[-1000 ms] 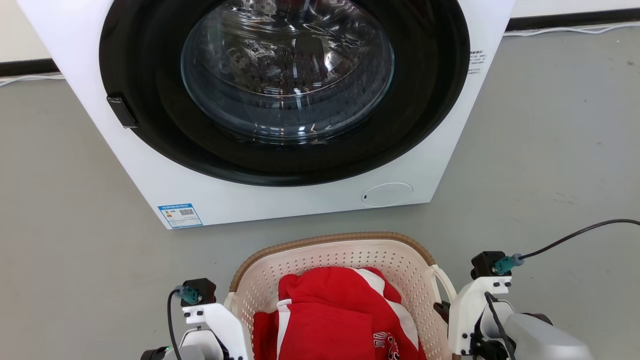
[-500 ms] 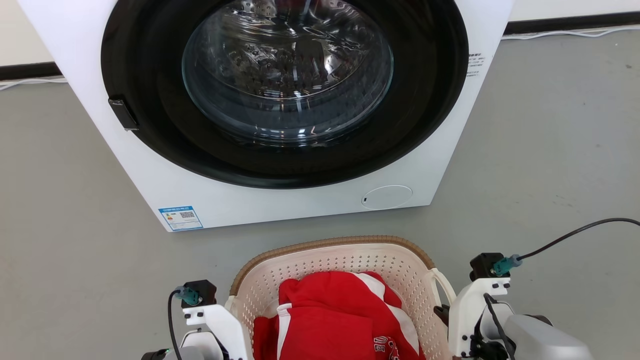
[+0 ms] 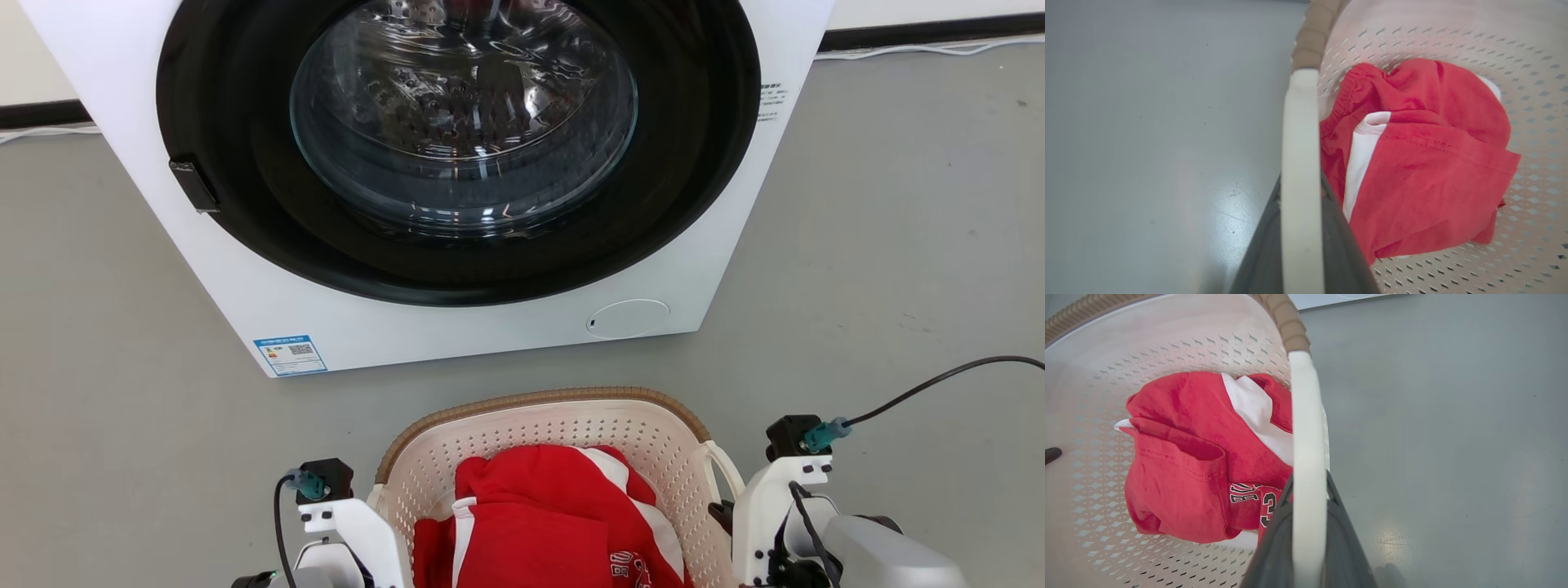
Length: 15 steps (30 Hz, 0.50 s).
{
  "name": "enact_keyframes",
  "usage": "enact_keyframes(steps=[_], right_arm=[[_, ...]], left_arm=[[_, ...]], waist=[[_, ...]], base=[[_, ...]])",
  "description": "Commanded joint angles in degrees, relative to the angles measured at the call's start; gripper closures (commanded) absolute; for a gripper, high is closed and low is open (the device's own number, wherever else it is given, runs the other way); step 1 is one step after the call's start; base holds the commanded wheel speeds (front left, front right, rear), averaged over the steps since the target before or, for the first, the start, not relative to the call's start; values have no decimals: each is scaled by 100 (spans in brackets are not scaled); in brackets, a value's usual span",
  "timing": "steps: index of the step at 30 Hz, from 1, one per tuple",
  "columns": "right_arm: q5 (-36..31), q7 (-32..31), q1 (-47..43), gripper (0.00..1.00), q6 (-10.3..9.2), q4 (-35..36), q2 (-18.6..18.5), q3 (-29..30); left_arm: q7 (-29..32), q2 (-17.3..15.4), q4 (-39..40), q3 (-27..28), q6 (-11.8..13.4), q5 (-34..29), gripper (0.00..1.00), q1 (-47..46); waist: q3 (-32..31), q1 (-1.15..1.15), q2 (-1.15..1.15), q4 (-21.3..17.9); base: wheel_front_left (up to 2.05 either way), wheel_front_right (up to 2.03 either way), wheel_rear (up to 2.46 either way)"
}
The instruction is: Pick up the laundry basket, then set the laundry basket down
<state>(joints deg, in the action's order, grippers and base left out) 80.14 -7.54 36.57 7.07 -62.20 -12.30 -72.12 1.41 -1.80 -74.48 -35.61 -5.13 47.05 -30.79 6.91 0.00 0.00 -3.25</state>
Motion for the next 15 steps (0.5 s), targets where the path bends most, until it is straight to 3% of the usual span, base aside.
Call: enact_keyframes(steps=[1,15], right_arm=[[5,90,57,100,42,47,-75,1],[53,169,98,100,42,75,-98,-36]], left_arm=[[-95,-108,55,91,-48,68,100,11],[-170,-108,54,9,-24,154,100,-51]], waist=[[6,0,0,-5],[114,0,0,-7]], base=[[0,0,0],[0,0,0]])
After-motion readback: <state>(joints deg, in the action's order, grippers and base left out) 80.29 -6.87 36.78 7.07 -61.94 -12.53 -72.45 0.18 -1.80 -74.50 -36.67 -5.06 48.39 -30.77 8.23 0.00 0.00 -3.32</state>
